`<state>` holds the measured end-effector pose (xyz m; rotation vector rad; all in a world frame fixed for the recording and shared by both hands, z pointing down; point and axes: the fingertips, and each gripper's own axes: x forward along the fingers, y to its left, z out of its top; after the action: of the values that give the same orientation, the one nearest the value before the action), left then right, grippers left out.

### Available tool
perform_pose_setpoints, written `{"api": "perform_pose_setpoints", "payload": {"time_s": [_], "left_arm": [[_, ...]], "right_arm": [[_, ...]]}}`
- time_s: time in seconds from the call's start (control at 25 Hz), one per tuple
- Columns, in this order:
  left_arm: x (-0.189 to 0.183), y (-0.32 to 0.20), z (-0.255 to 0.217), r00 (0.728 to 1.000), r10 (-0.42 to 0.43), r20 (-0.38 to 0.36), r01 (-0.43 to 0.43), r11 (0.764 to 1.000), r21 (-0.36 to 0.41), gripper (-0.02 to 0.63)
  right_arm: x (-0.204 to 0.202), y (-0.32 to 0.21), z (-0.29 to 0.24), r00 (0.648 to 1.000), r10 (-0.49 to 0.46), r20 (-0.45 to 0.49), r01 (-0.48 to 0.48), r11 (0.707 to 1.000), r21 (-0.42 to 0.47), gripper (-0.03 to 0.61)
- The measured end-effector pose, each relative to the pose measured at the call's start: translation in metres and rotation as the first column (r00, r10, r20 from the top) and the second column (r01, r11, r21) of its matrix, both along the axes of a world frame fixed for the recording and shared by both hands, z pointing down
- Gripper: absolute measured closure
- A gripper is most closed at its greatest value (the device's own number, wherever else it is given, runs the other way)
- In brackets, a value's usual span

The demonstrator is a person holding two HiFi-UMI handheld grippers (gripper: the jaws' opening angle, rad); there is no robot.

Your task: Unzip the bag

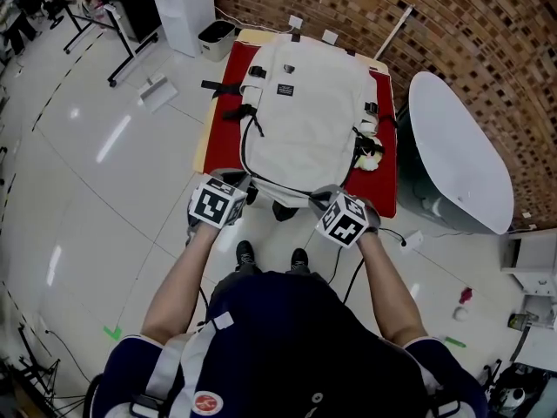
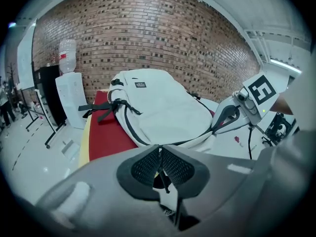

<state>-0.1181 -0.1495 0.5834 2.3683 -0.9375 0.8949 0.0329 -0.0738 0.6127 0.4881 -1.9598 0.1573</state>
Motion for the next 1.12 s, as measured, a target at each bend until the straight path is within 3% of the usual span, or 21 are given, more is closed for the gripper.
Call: {"api": "perform_pose_setpoints", "payload": {"time_s": [0.32, 1.12], "left_arm": [[-0.024, -0.028, -0.001, 0.997, 0.038, 0.068, -0.04, 0.999, 0.033, 0.594], [-0.024, -0.107, 0.006, 0.977, 0.131, 0.168, -0.146, 0.985, 0.086, 0.586]], "right_arm": [[0.001, 0.002, 0.005, 0.997, 0.077, -0.004, -0.077, 0.997, -0.014, 0.566], [0.004, 0.01, 0.009, 0.984, 0.175, -0.019, -0.176, 0.983, -0.049, 0.571]]}}
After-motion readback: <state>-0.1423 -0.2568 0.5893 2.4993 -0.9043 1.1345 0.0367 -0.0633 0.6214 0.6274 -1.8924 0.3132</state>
